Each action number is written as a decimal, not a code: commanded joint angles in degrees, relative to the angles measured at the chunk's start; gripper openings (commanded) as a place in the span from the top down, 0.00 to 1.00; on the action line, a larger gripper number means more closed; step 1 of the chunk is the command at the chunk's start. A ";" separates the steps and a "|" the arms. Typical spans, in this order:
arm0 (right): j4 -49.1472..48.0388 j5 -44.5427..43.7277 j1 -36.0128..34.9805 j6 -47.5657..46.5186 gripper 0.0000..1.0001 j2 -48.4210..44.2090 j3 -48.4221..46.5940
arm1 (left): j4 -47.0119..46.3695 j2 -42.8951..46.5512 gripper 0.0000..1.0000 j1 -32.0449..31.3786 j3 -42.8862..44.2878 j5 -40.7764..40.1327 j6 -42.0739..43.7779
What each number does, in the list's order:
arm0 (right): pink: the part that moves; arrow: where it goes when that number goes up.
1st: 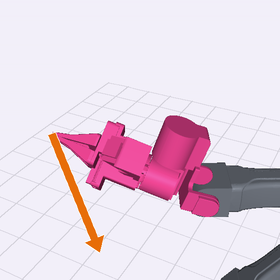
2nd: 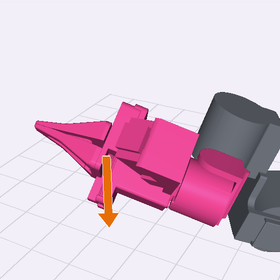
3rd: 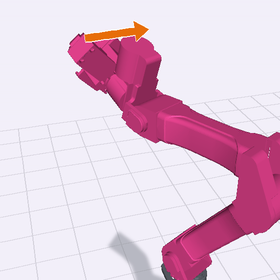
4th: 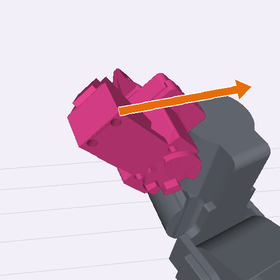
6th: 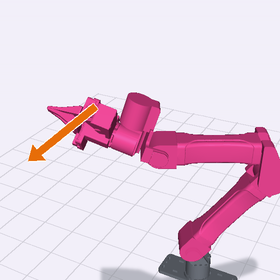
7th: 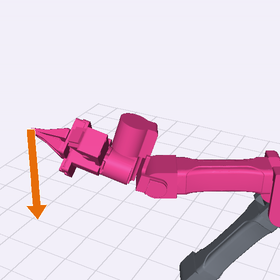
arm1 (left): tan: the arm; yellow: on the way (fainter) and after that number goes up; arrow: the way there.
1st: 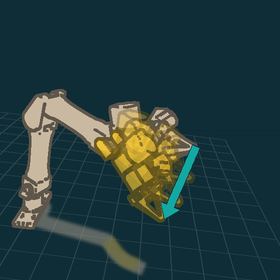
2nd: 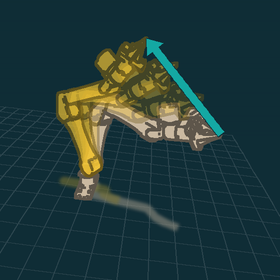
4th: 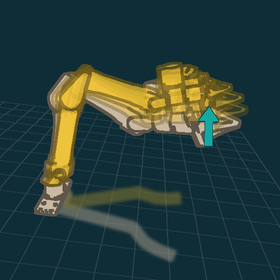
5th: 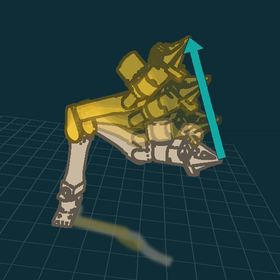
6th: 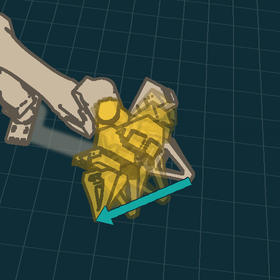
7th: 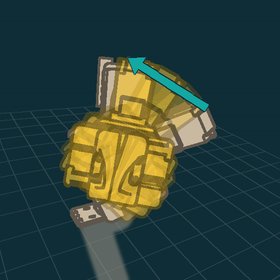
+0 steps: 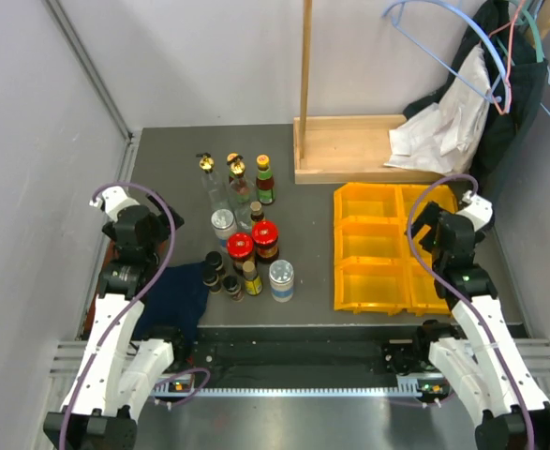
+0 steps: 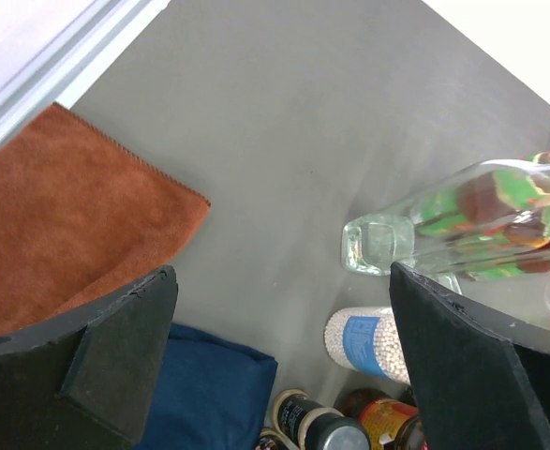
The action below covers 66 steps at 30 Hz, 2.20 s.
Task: Organize the condiment bottles
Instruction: Pick up the bottle from the center of the board.
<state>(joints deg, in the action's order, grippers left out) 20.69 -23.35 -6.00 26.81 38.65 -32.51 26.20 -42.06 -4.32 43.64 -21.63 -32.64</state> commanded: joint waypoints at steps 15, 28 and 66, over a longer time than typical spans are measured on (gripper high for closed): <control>-0.30 23.14 -1.03 1.94 0.01 -1.65 -2.20 | -0.44 3.74 0.01 -0.08 -0.22 4.93 6.98; 3.66 16.25 -41.17 -7.82 0.01 7.12 -15.55 | 0.26 4.62 0.01 -0.08 -1.10 -0.26 6.54; -3.64 8.06 -63.70 -11.60 0.13 43.78 -28.92 | 0.35 4.71 0.01 -0.08 -1.45 -1.66 7.51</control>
<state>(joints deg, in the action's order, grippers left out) 19.03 -15.81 -68.62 15.05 81.78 -58.24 27.73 -38.00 -4.32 42.50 -22.39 -25.74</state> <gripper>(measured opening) 0.895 0.990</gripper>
